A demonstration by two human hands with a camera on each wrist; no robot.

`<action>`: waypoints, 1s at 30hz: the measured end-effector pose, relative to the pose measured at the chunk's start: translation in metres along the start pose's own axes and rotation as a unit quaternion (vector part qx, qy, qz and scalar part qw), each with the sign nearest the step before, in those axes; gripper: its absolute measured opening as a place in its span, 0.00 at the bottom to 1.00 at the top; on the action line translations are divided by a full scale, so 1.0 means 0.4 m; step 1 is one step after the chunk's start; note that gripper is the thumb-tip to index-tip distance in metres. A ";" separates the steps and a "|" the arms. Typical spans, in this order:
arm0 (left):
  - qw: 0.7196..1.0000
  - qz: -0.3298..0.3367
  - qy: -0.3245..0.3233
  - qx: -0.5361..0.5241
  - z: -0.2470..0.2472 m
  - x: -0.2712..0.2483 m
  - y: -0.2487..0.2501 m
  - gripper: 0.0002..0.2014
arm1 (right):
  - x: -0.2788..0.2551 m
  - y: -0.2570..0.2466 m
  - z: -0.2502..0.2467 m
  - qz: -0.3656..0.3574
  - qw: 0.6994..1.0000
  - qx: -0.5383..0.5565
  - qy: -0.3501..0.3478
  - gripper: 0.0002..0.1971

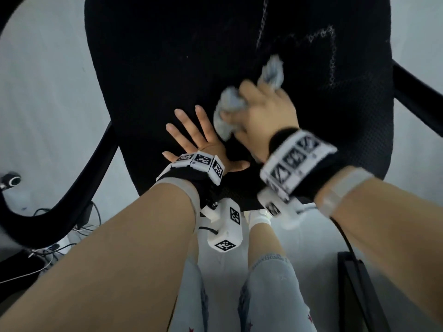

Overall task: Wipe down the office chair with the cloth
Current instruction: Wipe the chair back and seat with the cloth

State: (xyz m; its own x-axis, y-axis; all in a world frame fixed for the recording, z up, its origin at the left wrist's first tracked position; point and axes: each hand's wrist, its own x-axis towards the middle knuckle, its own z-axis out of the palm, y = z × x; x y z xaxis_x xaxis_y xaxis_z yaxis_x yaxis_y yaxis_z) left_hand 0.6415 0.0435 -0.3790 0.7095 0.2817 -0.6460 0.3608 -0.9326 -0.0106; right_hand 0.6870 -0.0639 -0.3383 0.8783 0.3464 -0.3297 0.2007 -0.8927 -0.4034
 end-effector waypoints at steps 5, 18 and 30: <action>0.997 -0.006 0.076 -0.015 0.019 0.002 -0.011 0.61 | 0.008 -0.010 0.014 -0.015 0.998 -0.023 -0.048 0.16; 0.991 -0.050 -0.127 -0.010 -0.111 -0.022 0.026 0.72 | -0.096 0.058 -0.024 0.080 0.995 0.054 -0.018 0.18; 0.999 0.011 0.010 -0.039 -0.076 0.055 0.185 0.69 | 0.019 0.145 -0.088 0.069 0.995 0.038 0.059 0.17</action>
State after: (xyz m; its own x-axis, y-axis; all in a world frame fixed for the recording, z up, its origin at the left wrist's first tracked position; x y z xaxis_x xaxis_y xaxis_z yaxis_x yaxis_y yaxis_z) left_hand 0.7021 -0.0122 -0.3709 0.7291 0.2663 -0.6305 0.3908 -0.9183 0.0639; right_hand 0.7207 -0.1233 -0.3342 0.9412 0.1806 -0.2854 0.0441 -0.9034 -0.4264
